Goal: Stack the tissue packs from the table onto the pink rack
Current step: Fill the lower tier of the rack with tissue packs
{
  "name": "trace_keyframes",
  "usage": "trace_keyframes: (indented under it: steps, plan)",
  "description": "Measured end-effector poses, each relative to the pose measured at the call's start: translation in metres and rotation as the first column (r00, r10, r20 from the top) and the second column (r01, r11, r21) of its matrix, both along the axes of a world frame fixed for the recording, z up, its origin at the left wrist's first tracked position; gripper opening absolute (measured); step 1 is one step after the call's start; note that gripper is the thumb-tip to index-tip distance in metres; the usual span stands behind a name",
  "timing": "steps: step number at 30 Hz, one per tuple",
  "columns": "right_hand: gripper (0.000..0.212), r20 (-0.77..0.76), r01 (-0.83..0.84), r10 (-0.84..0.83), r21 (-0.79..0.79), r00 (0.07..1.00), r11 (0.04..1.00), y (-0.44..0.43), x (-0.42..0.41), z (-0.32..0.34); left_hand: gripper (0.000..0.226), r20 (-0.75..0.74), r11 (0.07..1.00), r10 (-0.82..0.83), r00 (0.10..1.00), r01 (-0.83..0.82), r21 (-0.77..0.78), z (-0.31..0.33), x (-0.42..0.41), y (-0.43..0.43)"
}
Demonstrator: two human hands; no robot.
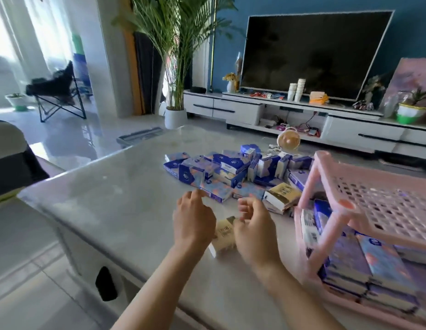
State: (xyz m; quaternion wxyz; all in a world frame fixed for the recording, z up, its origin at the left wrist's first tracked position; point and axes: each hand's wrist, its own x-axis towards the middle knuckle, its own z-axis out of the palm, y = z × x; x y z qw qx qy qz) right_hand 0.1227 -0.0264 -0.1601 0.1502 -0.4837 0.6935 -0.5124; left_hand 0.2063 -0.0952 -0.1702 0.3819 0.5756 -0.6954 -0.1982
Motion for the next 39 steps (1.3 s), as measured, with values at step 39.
trace_keyframes:
  steps: [39]
  plan:
    - [0.058,-0.482,0.039,0.156,0.369,0.862,0.928,-0.065,-0.021,0.016,0.08,0.042,0.956,-0.177,0.983,0.182,-0.232,0.022,0.064,0.027]
